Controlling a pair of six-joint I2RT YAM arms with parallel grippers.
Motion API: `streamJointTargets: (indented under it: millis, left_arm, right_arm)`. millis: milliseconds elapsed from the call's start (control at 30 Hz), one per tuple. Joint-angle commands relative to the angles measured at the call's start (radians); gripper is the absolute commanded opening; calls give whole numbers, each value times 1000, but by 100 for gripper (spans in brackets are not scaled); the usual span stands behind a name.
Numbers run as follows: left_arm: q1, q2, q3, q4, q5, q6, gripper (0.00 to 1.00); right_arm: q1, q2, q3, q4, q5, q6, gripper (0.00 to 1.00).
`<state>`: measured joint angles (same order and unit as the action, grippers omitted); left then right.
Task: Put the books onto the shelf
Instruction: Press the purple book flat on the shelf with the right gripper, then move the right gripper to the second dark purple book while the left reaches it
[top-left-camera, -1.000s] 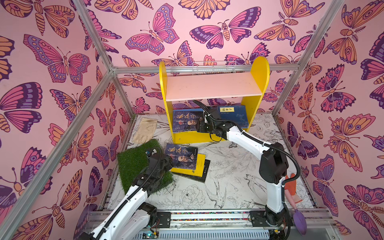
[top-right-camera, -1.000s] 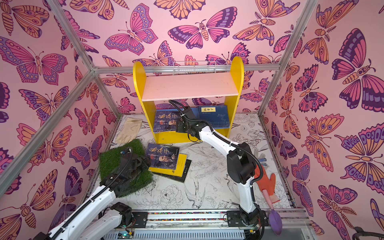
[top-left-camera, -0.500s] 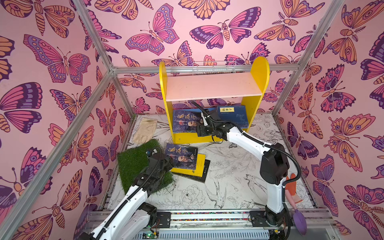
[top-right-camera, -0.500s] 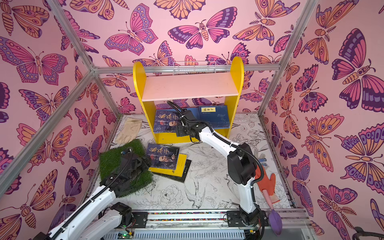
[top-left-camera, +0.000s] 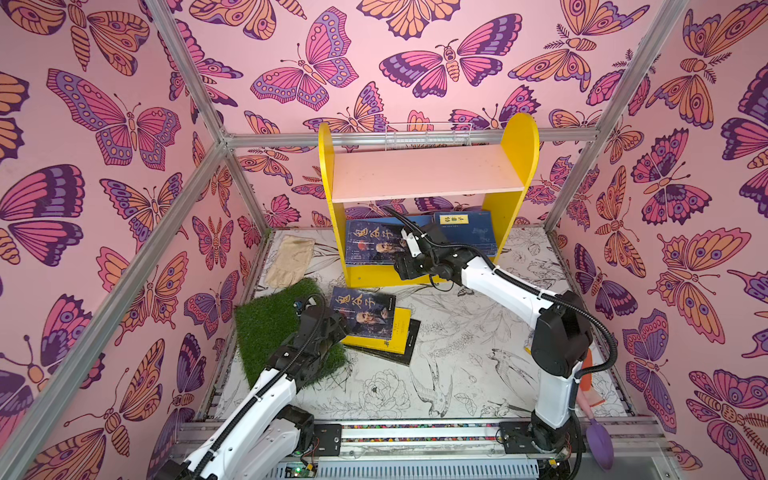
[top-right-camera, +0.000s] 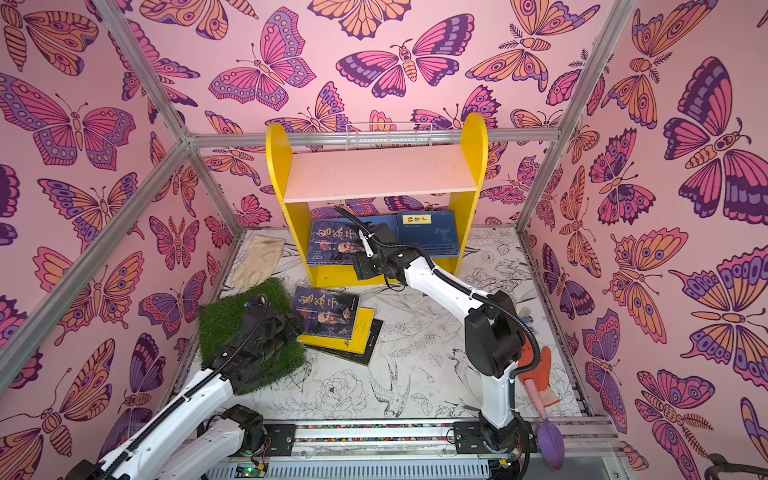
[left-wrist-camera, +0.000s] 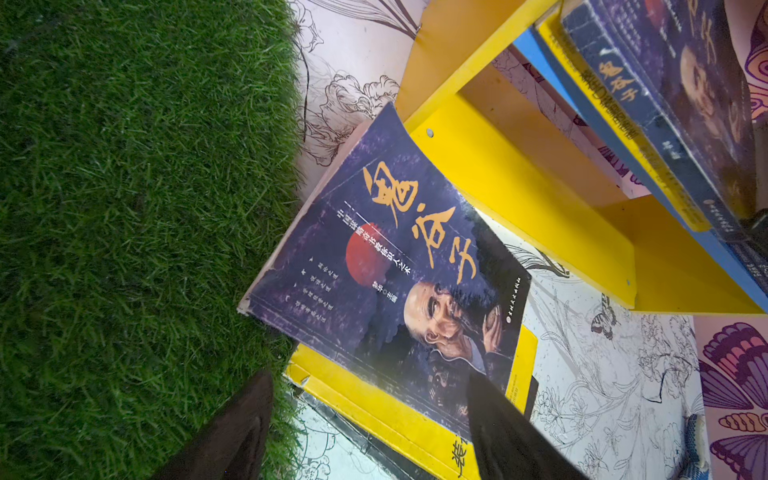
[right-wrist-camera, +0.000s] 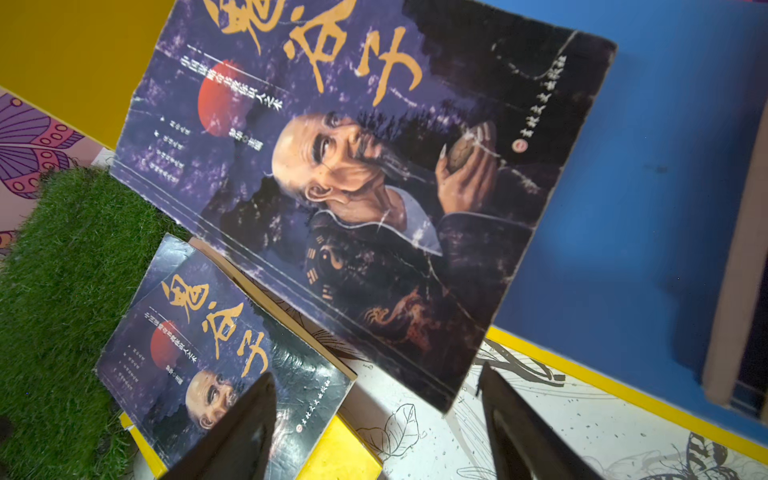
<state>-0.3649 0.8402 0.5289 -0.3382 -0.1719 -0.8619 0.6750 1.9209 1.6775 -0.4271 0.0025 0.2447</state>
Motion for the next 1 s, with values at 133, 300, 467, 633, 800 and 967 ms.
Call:
streamJointTargets:
  millis: [133, 300, 467, 633, 800, 967]
  left_arm:
    - [6, 0, 2, 1, 11, 1, 75]
    - [6, 2, 0, 1, 9, 0, 75]
    - [6, 4, 3, 1, 8, 3, 75]
    - [6, 5, 2, 1, 9, 4, 74]
    - [6, 9, 2, -1, 9, 4, 74]
    - [6, 16, 5, -1, 2, 24, 74]
  right_arm:
    - [4, 63, 76, -103, -3, -59, 76]
    - [1, 86, 99, -97, 14, -91, 74]
    - [-7, 114, 146, -93, 21, -124, 68]
    - [-11, 149, 198, -96, 1, -143, 61]
    - [-10, 181, 232, -101, -13, -136, 57]
    - [-10, 193, 234, -85, -14, -124, 53]
